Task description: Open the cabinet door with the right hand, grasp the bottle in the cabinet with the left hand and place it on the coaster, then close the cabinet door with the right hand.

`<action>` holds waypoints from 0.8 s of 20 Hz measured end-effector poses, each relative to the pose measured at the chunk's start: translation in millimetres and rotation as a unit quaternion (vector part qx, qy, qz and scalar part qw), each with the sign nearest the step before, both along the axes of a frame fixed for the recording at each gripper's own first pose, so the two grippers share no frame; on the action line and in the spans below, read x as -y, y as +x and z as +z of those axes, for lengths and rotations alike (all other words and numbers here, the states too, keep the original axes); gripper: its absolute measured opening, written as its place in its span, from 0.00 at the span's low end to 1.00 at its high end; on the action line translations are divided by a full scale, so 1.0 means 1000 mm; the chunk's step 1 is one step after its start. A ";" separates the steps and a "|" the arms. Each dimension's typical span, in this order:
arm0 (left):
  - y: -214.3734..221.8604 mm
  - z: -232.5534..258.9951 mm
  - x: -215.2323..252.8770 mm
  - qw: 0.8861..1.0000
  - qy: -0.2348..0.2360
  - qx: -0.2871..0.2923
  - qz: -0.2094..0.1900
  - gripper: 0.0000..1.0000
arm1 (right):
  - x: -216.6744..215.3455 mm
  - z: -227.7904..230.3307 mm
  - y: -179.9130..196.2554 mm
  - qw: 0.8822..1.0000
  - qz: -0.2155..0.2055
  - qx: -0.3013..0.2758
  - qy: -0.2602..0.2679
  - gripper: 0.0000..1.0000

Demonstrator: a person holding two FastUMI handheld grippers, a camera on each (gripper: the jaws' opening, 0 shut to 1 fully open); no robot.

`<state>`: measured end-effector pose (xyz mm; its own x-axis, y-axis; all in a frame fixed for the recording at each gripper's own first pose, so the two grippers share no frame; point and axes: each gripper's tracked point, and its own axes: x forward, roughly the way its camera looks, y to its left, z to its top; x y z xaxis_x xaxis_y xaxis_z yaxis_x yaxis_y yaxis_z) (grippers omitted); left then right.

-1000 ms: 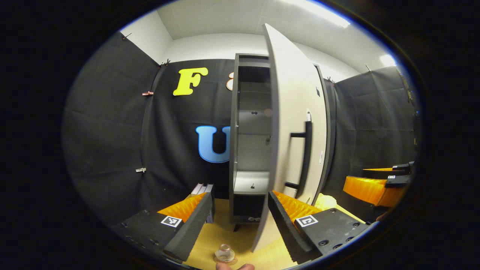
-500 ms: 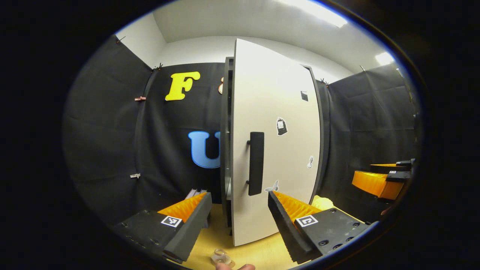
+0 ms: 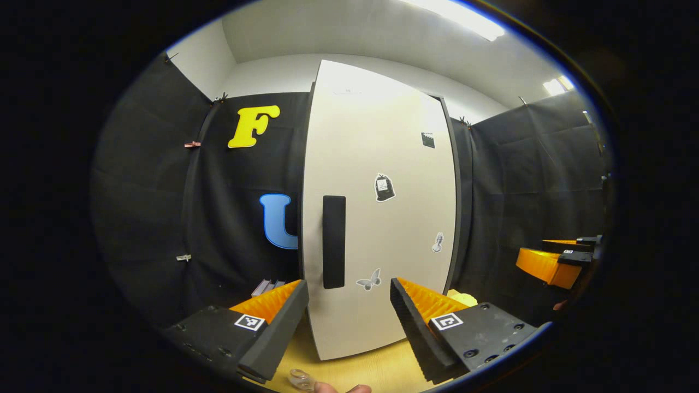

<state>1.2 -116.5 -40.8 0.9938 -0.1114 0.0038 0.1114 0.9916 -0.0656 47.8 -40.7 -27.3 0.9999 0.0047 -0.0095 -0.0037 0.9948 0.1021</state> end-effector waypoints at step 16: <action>0.038 -0.045 0.056 0.999 -0.022 -0.019 0.035 0.95 | 0.046 -0.036 0.055 0.999 0.037 -0.015 0.026 0.98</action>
